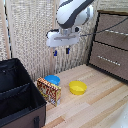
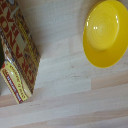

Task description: Kindly move your gripper toward the top drawer's handle. With caution, hold the handle robustly using your gripper and pull open the top drawer. Let the handle go. Relocate your gripper to the bowl placed in the background. Gently hold the bowl using your gripper. Bring the gripper and the bowl to the ajar drawer. Softly release the bowl into it.

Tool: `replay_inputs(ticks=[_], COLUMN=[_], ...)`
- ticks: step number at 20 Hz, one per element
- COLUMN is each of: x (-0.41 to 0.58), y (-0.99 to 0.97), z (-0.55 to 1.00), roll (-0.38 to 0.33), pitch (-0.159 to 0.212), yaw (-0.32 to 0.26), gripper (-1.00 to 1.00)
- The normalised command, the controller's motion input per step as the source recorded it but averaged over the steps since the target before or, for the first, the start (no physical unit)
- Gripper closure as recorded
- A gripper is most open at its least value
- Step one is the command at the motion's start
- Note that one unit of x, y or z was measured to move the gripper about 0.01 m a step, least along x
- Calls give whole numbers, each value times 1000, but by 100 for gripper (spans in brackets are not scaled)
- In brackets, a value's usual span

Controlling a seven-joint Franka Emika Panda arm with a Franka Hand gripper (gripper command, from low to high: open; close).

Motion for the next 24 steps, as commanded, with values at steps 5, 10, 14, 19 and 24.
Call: replay_inputs(ticks=[5,10,14,19,24], x=[39,0,0,0,0], y=[59,5,0,0,0], z=[181,219,183,159,125], roll=[-275,-346,-359,-366,-375], pitch=[4,0,5,9,15], yaw=[89,115,101,99,87], gripper=[-100,-100,-100,-100,-100])
